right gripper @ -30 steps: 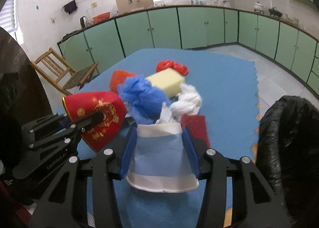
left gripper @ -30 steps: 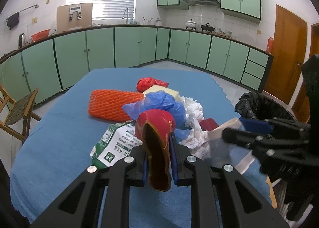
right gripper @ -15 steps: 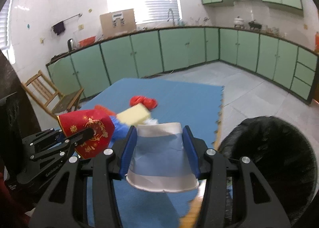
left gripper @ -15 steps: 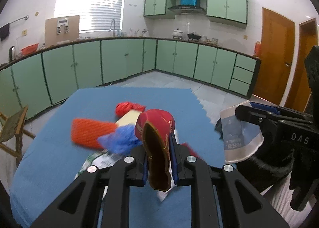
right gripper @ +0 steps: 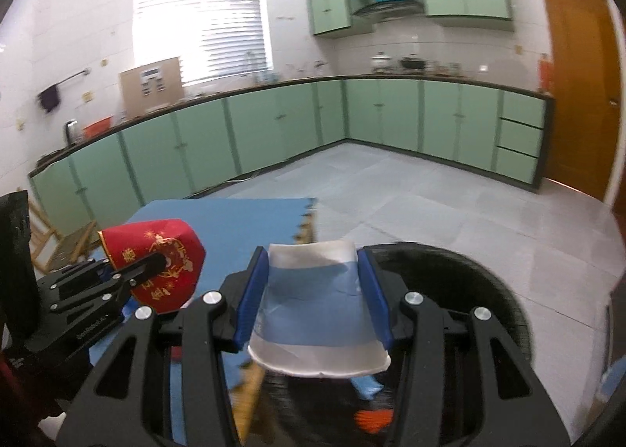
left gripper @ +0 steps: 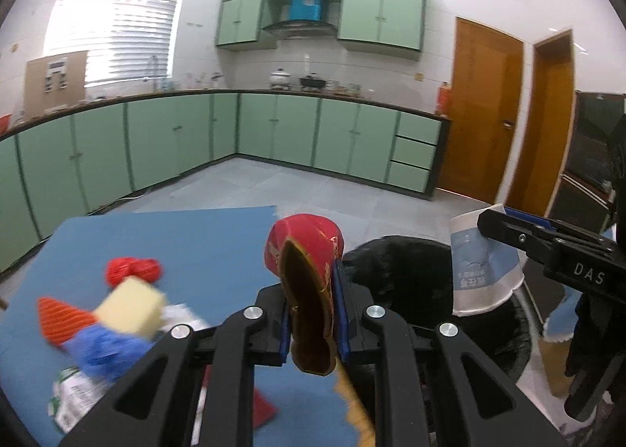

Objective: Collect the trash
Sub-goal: 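Carry both cups over the bin and open both tools to drop them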

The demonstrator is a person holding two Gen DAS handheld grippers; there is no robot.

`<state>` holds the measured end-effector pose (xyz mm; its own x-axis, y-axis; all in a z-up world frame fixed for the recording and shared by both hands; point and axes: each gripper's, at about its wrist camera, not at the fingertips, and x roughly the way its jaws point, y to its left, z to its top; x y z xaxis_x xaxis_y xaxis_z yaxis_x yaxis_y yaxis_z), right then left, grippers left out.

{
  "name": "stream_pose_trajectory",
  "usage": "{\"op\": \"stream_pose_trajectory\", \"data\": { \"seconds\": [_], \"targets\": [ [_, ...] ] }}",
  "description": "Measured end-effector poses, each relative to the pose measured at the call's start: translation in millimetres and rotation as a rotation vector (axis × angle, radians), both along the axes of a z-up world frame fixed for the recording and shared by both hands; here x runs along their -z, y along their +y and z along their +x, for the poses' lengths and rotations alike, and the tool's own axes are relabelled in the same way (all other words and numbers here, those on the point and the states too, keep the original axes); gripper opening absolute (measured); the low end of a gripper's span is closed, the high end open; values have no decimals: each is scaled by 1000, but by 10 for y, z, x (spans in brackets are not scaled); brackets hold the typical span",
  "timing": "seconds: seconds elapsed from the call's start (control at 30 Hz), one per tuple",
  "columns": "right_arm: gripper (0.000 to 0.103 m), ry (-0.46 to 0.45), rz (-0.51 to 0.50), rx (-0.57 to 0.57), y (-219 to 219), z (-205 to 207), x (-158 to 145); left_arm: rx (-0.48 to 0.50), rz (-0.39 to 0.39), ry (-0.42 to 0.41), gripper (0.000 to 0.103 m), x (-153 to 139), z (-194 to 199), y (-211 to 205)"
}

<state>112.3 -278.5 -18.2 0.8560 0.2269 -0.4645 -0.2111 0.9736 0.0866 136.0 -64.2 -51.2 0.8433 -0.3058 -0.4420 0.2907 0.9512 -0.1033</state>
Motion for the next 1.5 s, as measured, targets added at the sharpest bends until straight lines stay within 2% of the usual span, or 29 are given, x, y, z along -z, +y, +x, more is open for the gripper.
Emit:
{"op": "stream_pose_trajectory", "data": {
  "seconds": [0.33, 0.57, 0.63, 0.67, 0.7, 0.77, 0.83, 0.9, 1.0, 1.03, 1.1, 1.3, 1.5],
  "targets": [
    [46, 36, -9, 170, -915, 114, 293, 149, 9, 39, 18, 139, 290, -902],
    [48, 87, 9, 226, -1226, 217, 563, 208, 38, 87, 19, 341, 492, -1344],
    [50, 105, 10, 242, -1294, 244, 641, 209, 45, 103, 22, 379, 556, -1415],
    [59, 106, 8, 251, -1311, 238, 666, 206, 49, 110, 25, 392, 575, -1435],
    [64, 106, 7, 259, -1319, 219, 679, 202, 51, 115, 34, 398, 586, -1442],
    [70, 100, 7, 272, -1347, 196, 700, 198, 43, 116, 41, 396, 575, -1439],
    [77, 90, 3, 287, -1344, 178, 693, 192, 39, 114, 45, 391, 541, -1380],
    [89, 76, 1, 299, -1314, 144, 673, 181, 38, 112, 49, 370, 533, -1313],
    [93, 58, 7, 296, -1206, 98, 604, 148, 29, 102, 57, 286, 506, -1105],
    [95, 52, 11, 290, -1153, 81, 578, 138, 28, 98, 62, 262, 494, -1041],
    [96, 40, 20, 279, -1089, 72, 515, 108, 22, 82, 63, 184, 446, -871],
    [97, 16, 51, 192, -599, 29, 356, 1, 24, 40, 66, -18, 273, -267],
    [97, 6, 44, 90, 84, 88, 236, -147, 71, 0, 66, -94, 40, 477]
  ]
}}
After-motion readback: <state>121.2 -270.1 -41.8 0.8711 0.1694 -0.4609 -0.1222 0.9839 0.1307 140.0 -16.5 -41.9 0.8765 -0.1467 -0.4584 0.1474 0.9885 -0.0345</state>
